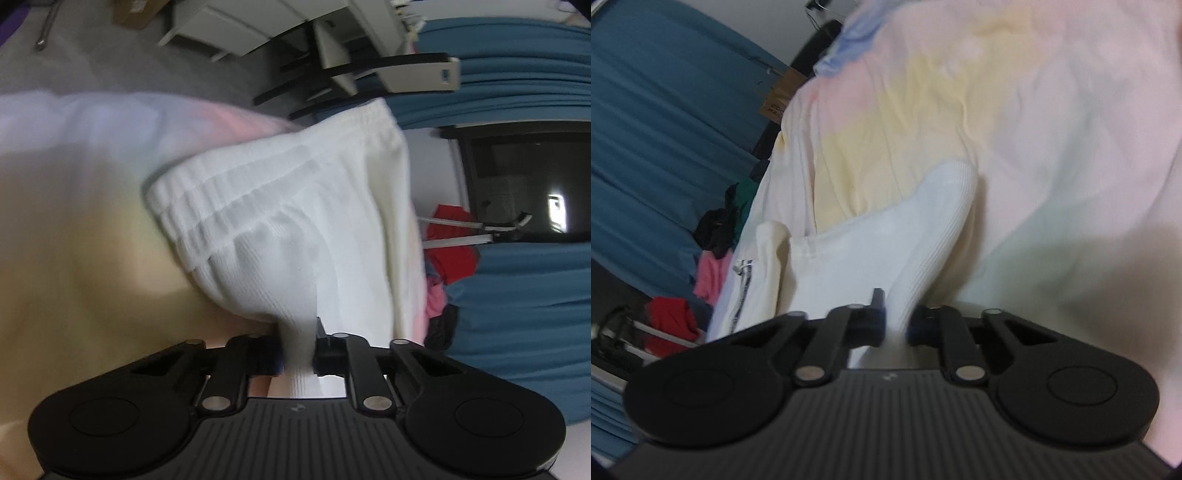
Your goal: Fold clothes
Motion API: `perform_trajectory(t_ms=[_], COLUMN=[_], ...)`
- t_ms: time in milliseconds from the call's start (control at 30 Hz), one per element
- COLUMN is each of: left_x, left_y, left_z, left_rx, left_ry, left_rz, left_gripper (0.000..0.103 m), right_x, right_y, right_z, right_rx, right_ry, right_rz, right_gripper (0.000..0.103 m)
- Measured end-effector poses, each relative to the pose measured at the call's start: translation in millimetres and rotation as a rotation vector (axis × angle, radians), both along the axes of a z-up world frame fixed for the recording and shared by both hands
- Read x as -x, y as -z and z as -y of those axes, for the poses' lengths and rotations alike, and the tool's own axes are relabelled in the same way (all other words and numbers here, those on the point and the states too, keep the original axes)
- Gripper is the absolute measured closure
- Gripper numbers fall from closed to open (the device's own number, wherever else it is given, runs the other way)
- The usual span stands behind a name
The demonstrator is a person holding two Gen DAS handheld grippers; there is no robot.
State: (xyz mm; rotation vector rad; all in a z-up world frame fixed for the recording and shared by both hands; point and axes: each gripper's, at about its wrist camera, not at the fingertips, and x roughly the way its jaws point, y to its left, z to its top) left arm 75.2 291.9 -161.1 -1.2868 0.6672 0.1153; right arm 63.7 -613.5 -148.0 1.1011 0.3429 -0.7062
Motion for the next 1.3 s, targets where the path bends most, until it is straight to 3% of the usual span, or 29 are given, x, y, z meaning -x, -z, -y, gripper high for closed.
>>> perform_trajectory(t_ms=[167,333,467,567,667,833,1000,1167,1300], left_x=[8,42,67,80,63,-4,-116,-252,-344], left_y=[-27,-37,-56,-75,-91,-128,-159,-147,-113], left_z=[0,3,6,9,10,2,9,25,42], left_rx=[-0.077,-0.043,-0.090,-0.149,-0.185,-0.202,-0.266,-0.358,-0.459], left_ry=[0.020,-0.039,-0.049,-0.041,-0.019,0.019,0.045,0.063,0.101], left_rz=[0.134,0.204,0.273,0.301,0.282,0.247,0.217,0.099,-0.013], left_gripper=[0.092,0.093,0.093,0.093,0.093,0.093,0.093,0.092,0.090], right_x=[15,34,49,55,35,-34,-132,-245,-330], right_y=[-15,-30,-43,-54,-72,-112,-143,-130,-97], right_z=[-4,-6,-8,-10,-16,-26,-31,-38,-42], right_rx=[0.073,0.133,0.180,0.213,0.238,0.334,0.437,0.545,0.581], right_ry=[0.009,0.023,0.033,0.035,0.023,-0.052,-0.102,-0.141,-0.194], right_rz=[0.002,0.018,0.031,0.044,0.027,0.023,-0.005,-0.098,-0.221], right_gripper=[0.095,0.095,0.095,0.095,0.095,0.096,0.096,0.095,0.095])
